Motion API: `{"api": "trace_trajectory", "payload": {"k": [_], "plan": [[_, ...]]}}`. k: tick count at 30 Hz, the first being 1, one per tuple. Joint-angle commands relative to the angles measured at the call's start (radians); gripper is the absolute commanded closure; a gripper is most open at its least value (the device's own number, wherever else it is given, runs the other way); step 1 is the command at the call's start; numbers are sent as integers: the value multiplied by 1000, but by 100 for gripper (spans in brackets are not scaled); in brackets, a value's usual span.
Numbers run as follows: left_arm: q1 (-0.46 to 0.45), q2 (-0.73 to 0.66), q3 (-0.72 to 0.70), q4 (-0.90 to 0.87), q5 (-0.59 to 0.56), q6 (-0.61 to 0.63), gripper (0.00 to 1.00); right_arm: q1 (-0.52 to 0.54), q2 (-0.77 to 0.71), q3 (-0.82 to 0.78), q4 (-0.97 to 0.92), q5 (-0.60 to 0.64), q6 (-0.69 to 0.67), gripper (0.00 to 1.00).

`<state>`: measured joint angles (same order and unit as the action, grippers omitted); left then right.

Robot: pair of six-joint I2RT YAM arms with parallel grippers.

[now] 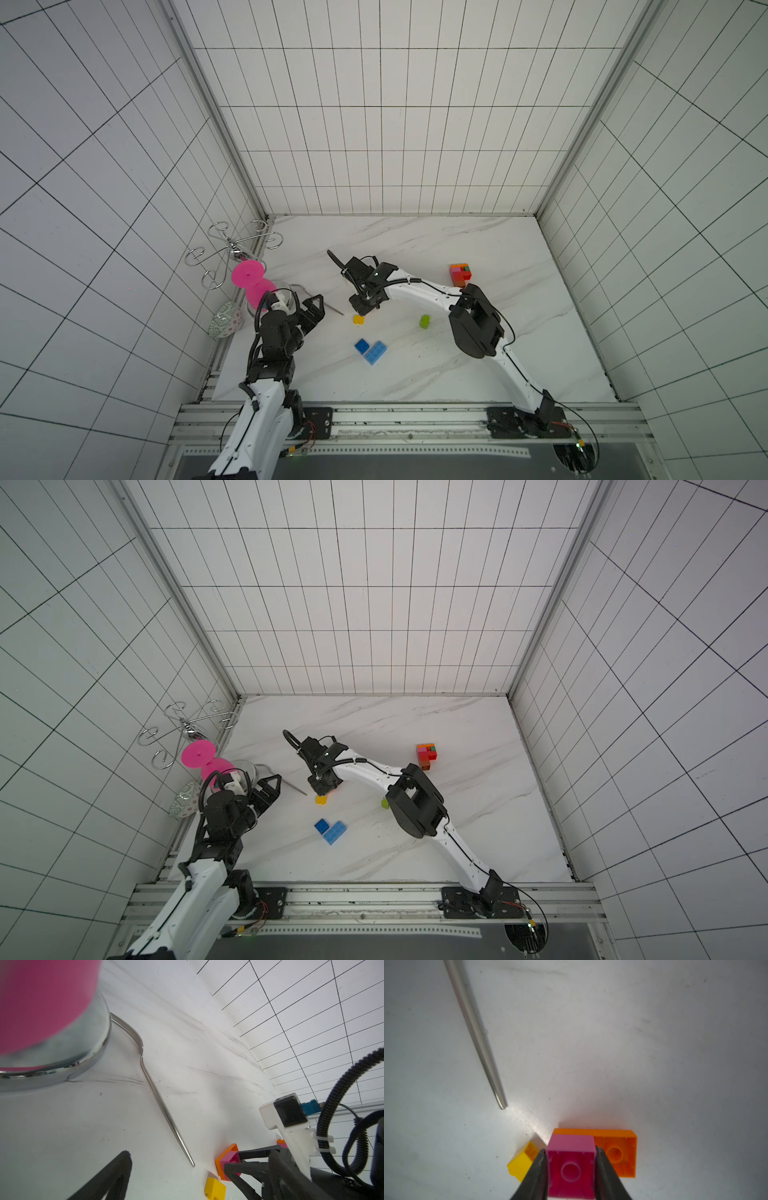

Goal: Assemble the letter p with lego
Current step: Assemble the lego brick with the lego brick, then pick up the lego brick from the center of the board.

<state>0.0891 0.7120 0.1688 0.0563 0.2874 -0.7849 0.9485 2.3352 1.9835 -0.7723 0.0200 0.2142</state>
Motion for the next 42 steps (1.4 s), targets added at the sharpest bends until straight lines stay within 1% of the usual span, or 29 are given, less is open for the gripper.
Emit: {"api": "trace_trajectory", "payload": {"k": [1,3,8,10,12,15,18,22,27,32,37,42], "plan": [[6,30,-9,72,67,11,3,-35,-39,-126,-74,44,61,80],[6,59,0,79,102,24,3,-45,-89,-208,-46,50,81,80],[-6,115,-9,139,133,15,3,-63,-197,-376,30,41,121,79],[-50,125,-4,149,110,20,3,-66,-223,-414,35,45,129,78],[-138,134,13,141,52,41,3,-70,-249,-451,79,43,137,76],[-267,142,49,121,-46,79,3,-77,-271,-485,108,30,139,69],[-350,147,74,109,-103,106,3,-86,-295,-499,112,21,134,61],[-393,155,85,117,-117,126,3,-97,-347,-522,124,-1,129,49],[-415,182,95,130,-118,140,3,-115,-418,-572,153,-41,128,41],[-471,218,118,139,-139,165,3,-143,-543,-684,199,-66,137,37],[-577,287,167,137,-184,218,3,-211,-713,-874,270,-76,150,36],[-679,351,222,126,-218,281,3,-283,-813,-998,292,-77,143,37]]}}
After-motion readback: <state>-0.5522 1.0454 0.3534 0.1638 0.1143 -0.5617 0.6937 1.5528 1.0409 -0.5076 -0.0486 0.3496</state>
